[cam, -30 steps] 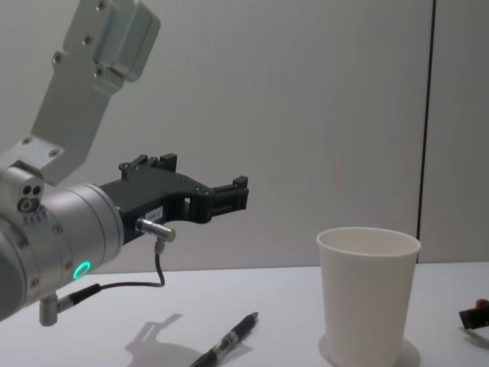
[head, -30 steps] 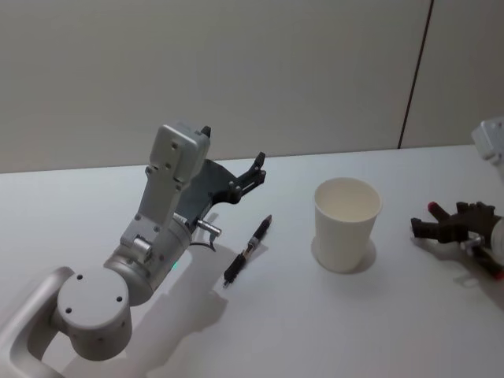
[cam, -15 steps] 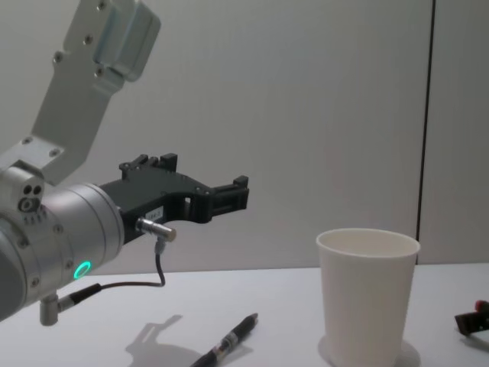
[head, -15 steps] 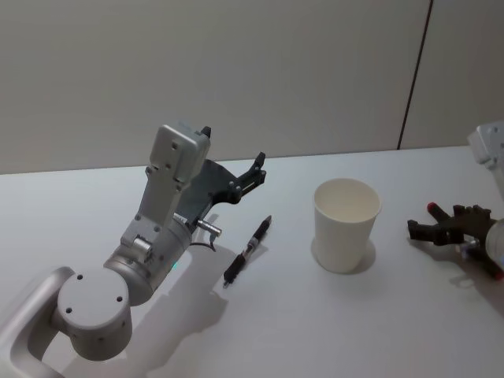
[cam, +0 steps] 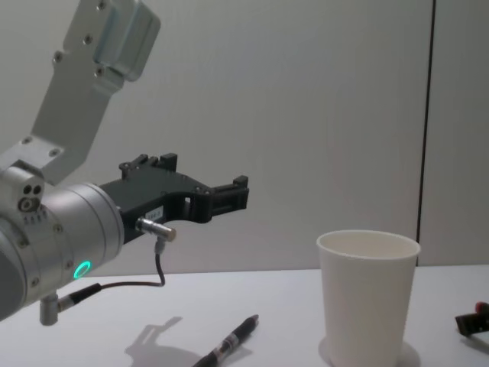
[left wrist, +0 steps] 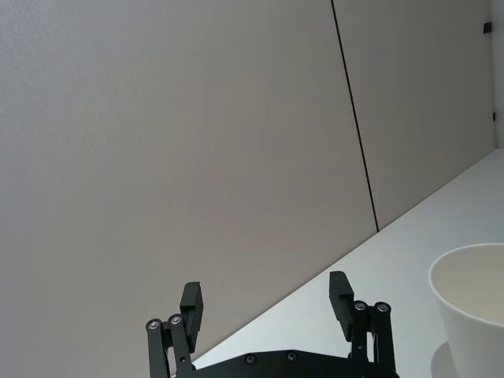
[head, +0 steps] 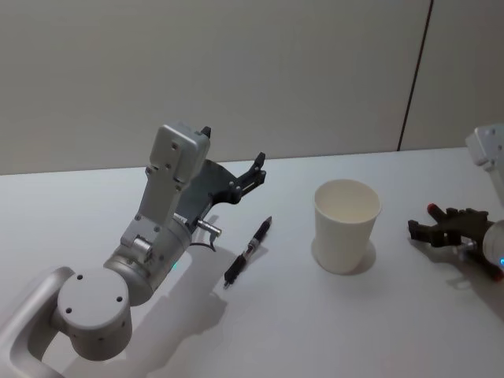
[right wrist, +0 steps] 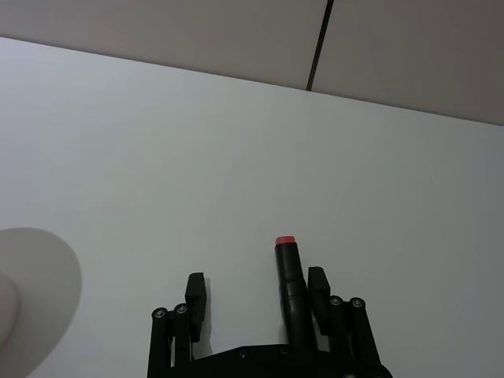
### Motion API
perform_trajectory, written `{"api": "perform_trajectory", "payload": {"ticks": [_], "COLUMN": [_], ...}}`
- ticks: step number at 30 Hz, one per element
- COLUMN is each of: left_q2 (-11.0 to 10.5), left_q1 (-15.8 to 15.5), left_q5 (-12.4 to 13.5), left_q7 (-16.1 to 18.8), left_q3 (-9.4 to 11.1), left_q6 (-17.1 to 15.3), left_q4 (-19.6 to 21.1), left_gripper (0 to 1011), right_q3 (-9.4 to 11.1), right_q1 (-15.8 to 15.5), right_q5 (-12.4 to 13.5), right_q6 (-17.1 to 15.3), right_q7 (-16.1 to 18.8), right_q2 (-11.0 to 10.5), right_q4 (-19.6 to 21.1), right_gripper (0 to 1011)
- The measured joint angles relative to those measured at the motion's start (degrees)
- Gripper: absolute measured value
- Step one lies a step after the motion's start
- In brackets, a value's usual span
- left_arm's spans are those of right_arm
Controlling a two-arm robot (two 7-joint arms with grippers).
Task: Place the pen into the pen holder.
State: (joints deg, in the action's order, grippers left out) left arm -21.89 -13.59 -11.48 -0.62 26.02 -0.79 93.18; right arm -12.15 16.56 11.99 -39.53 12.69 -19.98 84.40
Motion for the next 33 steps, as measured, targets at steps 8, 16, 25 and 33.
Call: {"api": "perform_trajectory", "payload": {"ticks": [8, 16, 25, 33], "left_q2": [0.00, 0.00, 0.00, 0.00], "left_q1": [0.00, 0.00, 0.00, 0.00], "left_q5": [0.00, 0.00, 0.00, 0.00], "left_q7": [0.00, 0.00, 0.00, 0.00], "left_q3": [0.00, 0.00, 0.00, 0.00], "left_q6": [0.00, 0.00, 0.00, 0.00], "left_q4": [0.00, 0.00, 0.00, 0.00], "left_gripper": [1001, 1001, 1001, 1001], "right_q3": [0.00, 0.00, 0.00, 0.00], "right_q1": [-0.03, -0.03, -0.03, -0.05], "right_q5": [0.08, 0.10, 0.10, 0.10], "right_q6": [0.01, 0.01, 0.02, 0.02], "right_q7": [-0.15, -0.24, -0.31, -0.33], "right_q2": [0.05, 0.09, 0.10, 0.10], "right_q4": [-0.09, -0.15, -0.18, -0.20], "right_gripper": [758, 708, 649, 603]}}
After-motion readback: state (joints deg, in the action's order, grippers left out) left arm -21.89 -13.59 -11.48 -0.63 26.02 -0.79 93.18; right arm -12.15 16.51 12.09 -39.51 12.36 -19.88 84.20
